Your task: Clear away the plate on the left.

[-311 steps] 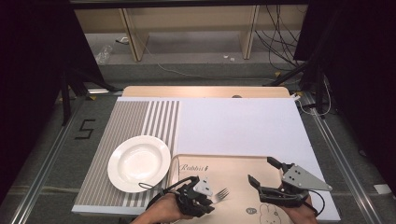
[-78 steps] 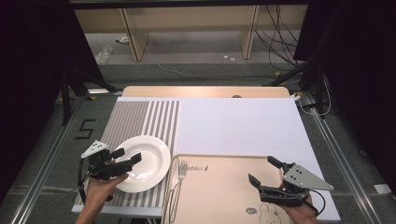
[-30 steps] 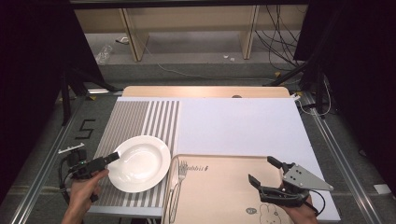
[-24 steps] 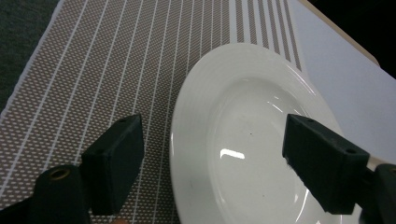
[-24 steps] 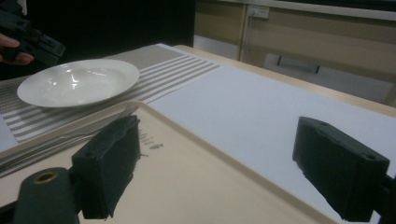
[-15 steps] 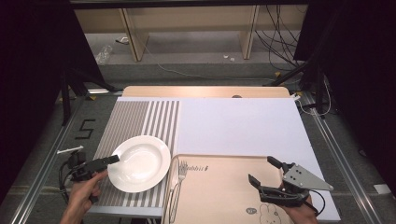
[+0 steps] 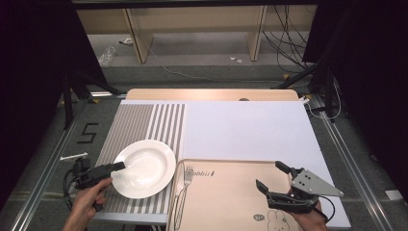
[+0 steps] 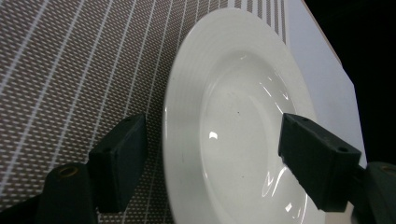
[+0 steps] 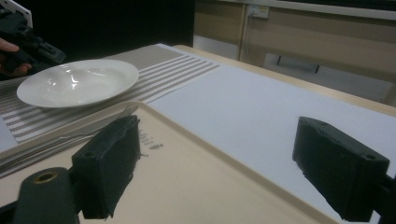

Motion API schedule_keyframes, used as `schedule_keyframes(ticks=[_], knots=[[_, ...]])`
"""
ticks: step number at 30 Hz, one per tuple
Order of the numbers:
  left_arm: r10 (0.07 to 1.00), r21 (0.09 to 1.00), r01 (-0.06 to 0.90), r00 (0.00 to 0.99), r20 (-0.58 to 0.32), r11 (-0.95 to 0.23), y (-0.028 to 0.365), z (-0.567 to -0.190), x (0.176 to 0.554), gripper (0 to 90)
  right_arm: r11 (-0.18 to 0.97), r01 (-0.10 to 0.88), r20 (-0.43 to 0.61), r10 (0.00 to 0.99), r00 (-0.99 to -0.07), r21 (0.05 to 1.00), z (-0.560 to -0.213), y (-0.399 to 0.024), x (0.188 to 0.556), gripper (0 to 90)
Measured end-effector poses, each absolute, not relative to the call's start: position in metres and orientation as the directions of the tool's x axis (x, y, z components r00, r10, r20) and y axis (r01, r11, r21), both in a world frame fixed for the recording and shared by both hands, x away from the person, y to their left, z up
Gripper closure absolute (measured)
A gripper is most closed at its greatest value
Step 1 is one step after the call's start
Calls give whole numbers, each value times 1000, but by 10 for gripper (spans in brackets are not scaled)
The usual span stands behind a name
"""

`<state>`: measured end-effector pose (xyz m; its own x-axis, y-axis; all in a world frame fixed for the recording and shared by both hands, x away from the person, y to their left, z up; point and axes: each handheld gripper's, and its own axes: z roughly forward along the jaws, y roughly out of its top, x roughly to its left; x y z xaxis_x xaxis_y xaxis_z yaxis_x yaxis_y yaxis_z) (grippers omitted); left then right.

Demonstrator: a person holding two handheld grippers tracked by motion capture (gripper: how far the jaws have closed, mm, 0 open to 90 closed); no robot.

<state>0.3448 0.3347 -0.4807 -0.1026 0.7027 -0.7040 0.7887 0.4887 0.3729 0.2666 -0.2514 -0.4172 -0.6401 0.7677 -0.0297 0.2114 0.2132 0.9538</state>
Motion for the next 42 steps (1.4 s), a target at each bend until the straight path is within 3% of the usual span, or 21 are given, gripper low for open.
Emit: schedule_keyframes(ticks=[12,20,42], knots=[[649,302,803,-134,-749,514,333,-488,343,315,213,208,-33,768,-639,955,-417,-251,266,158],[603,260,808,-142,-785,529,333,-494,336,435,212,207,-33,769,-638,955,-417,-251,266,159],[616,238,820,-167,-770,520,329,-503,335,664,216,209,-34,769,-639,954,-418,-251,267,159]])
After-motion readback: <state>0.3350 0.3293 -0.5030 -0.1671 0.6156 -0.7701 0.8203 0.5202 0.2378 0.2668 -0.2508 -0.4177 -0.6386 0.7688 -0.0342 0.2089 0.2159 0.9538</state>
